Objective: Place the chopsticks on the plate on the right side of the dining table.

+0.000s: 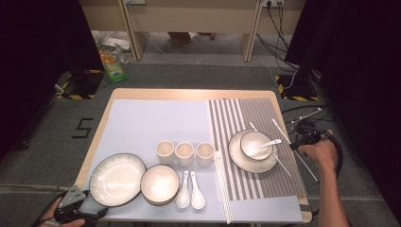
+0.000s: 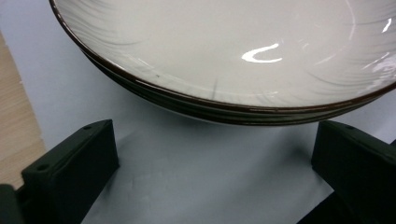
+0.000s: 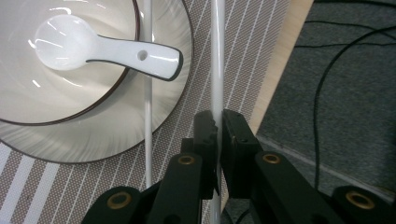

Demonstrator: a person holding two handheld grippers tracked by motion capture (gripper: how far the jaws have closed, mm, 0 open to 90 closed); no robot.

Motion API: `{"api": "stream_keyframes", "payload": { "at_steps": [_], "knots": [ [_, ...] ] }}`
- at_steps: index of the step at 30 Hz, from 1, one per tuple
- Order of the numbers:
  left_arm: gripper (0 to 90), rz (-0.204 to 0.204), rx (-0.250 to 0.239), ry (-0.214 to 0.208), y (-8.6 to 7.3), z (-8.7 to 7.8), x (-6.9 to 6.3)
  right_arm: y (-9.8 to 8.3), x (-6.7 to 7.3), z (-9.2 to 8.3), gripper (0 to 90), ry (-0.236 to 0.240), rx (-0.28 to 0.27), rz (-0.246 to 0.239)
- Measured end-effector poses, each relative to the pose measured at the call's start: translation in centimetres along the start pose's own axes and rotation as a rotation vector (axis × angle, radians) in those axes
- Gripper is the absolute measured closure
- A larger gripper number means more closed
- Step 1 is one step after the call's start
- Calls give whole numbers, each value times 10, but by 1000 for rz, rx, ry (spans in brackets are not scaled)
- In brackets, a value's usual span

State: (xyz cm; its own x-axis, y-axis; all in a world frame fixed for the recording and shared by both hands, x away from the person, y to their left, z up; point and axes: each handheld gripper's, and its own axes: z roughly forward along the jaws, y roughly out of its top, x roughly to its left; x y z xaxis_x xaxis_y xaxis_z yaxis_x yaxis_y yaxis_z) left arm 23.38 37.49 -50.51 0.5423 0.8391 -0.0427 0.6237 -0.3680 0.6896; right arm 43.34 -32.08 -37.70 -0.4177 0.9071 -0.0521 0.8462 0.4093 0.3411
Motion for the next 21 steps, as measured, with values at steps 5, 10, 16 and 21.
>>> {"api": "stream_keyframes", "payload": {
  "at_steps": [5,10,16,21],
  "knots": [
    [0,0,-1,2,0,0,0,0,4,21,848,23,17,11],
    [0,0,0,2,0,0,0,5,11,33,848,47,15,-1],
    [0,3,-5,5,0,0,0,7,12,44,848,75,-2,11],
    [0,2,-6,5,0,0,0,9,14,50,848,81,-9,0]
  ]
}}
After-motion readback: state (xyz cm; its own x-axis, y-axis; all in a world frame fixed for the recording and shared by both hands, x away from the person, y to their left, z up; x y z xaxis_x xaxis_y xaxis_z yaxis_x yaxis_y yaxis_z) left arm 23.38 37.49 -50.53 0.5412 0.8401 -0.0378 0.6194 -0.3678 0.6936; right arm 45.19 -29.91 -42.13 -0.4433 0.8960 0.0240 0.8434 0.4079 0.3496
